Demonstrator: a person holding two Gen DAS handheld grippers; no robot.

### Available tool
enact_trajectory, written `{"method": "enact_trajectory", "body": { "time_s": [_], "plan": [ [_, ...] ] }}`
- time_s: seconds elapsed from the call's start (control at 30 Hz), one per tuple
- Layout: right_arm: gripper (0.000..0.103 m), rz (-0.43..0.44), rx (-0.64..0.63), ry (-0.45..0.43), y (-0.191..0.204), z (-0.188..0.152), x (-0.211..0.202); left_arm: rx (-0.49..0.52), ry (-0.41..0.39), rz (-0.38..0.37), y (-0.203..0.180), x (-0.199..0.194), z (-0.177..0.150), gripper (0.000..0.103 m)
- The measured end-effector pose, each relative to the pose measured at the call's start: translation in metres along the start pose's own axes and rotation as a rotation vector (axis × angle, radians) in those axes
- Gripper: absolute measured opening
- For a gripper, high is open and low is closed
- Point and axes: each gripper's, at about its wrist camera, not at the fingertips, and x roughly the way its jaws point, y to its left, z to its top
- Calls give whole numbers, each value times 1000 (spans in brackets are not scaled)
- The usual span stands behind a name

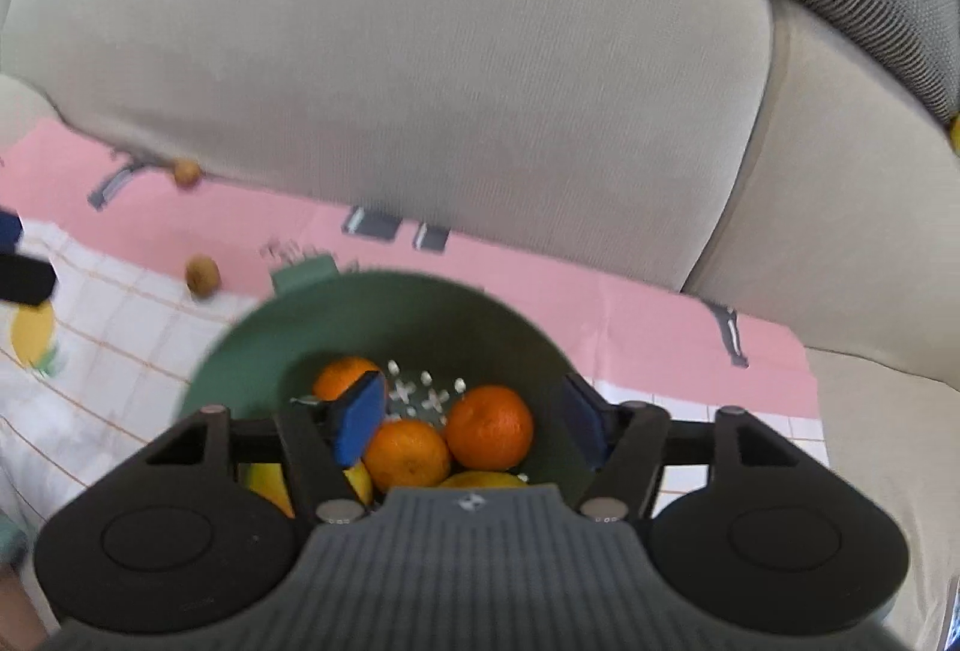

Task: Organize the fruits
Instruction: 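Withdraw both open tools and move toward the small brown nuts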

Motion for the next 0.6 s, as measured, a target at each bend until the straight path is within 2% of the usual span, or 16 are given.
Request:
{"method": "enact_trajectory", "body": {
  "time_s": [0.13,0.37,0.6],
  "plan": [
    [68,50,35,-70,16,2,-28,9,-29,16,5,-11,-9,60],
    [68,139,31,-151,58,-3,-57,-17,-56,31,23,-25,-27,60],
    [68,163,-17,-172,98,-10,-66,-34,-67,59,41,-30,-44,60]
  ]
}}
